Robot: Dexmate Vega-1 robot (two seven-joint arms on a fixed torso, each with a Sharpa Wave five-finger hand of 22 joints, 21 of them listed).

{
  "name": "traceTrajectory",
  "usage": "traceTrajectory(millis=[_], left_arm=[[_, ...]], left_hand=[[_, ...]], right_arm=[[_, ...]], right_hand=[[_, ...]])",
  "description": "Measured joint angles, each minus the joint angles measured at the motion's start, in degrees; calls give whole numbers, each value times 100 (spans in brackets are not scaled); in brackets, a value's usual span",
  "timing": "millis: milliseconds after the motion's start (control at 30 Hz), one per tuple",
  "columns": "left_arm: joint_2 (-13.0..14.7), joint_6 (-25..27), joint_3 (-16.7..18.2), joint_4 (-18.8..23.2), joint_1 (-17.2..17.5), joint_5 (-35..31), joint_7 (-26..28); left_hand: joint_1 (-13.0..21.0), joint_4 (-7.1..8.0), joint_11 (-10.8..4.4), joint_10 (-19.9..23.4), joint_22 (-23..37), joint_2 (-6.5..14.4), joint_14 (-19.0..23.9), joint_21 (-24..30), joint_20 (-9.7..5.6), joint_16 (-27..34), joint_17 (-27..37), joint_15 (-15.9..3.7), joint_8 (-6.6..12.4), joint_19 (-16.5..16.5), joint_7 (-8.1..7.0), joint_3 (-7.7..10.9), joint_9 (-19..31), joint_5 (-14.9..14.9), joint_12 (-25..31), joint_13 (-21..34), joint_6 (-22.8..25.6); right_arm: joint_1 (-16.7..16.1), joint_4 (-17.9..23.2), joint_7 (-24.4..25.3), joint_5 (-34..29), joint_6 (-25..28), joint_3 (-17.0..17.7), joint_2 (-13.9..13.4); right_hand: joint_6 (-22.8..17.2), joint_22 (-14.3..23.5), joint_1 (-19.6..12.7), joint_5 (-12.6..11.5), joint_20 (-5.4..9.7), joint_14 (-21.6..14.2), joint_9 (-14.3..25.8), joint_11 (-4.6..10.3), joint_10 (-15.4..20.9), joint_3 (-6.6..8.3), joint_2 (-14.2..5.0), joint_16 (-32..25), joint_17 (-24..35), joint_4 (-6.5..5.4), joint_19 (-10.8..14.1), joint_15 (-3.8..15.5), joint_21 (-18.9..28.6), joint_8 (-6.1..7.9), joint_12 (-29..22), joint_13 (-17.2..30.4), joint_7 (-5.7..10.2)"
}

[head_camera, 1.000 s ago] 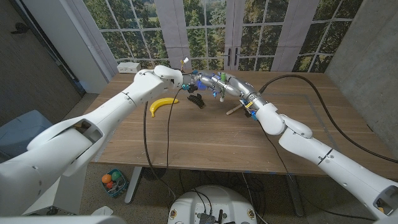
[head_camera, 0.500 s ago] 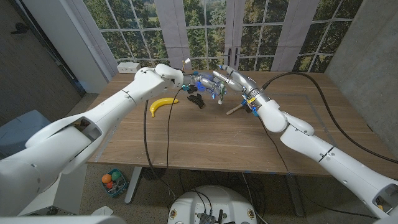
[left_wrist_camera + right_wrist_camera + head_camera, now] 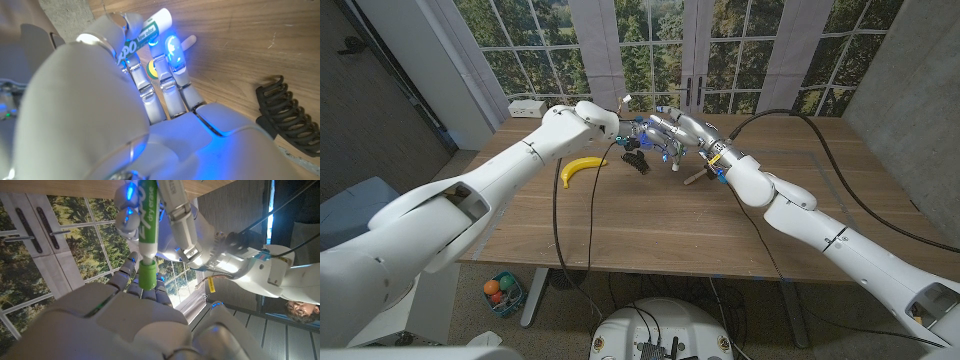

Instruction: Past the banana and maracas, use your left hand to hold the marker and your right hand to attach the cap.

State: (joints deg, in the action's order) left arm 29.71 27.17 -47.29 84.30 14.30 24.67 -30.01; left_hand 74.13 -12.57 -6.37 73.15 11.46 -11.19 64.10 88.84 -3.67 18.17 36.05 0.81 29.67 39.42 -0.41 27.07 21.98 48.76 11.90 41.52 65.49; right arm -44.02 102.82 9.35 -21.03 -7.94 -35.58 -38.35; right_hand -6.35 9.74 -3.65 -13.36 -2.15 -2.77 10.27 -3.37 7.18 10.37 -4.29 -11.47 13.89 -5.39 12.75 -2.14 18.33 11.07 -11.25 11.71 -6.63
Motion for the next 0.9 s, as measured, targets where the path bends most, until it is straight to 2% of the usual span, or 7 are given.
traceTrajectory(millis=[67,233,333,567,833,900], left_arm=[[-11,11,-20,-23,-19,-6,-31],[-38,25,-59,-79,-55,-14,-68],[-53,25,-71,-111,-68,-20,-155],[-59,17,-68,-124,-67,-24,-178],[-23,-48,17,-40,8,-18,-95],[-1,-48,41,3,33,-18,-95]], left_hand=[[0,0,-1,-1,-1,0,0,0,0,-11,0,0,0,0,0,0,0,0,-1,0,0],[0,0,-9,-9,10,0,0,0,0,-14,0,0,0,0,0,0,7,4,-20,3,0],[0,23,-9,-9,-1,0,-1,0,0,-14,0,-1,-1,0,0,-23,17,26,-21,3,0],[2,24,-9,-9,-1,0,-2,0,0,-17,0,-2,0,0,-1,-24,20,26,7,25,0],[47,24,-19,-19,-1,44,-3,0,0,-44,0,-2,0,0,-1,-24,9,26,7,-1,0],[71,23,-19,-20,-1,67,-3,0,0,-44,0,-2,-15,0,-1,-24,9,26,6,-4,0]], right_arm=[[31,-30,-5,-46,-25,-18,16],[74,-68,-6,-174,-65,-47,40],[165,-137,-24,-287,-66,-131,84],[199,-147,-66,-537,71,-177,91],[151,38,-118,-741,289,-240,-12],[151,38,-118,-781,335,-240,-12]], right_hand=[[-43,0,64,0,1,31,0,0,0,0,-25,0,-9,0,-3,30,-15,0,0,0,43],[-94,0,112,0,11,30,0,31,31,-8,-71,0,-10,-40,-51,30,-61,0,0,0,32],[-103,0,177,0,11,30,0,31,31,-31,-2,0,-10,-63,-51,30,-61,0,0,1,40],[-123,0,199,0,11,62,-1,72,71,-38,-25,0,-10,-118,-51,62,-99,0,-23,1,61],[-185,0,201,0,11,29,-1,61,123,-47,-25,-45,-10,-174,-50,95,-104,0,-23,-29,61],[-185,0,317,0,11,6,-1,61,123,-62,-18,-45,-10,-190,-50,118,-104,0,-23,-29,61]])
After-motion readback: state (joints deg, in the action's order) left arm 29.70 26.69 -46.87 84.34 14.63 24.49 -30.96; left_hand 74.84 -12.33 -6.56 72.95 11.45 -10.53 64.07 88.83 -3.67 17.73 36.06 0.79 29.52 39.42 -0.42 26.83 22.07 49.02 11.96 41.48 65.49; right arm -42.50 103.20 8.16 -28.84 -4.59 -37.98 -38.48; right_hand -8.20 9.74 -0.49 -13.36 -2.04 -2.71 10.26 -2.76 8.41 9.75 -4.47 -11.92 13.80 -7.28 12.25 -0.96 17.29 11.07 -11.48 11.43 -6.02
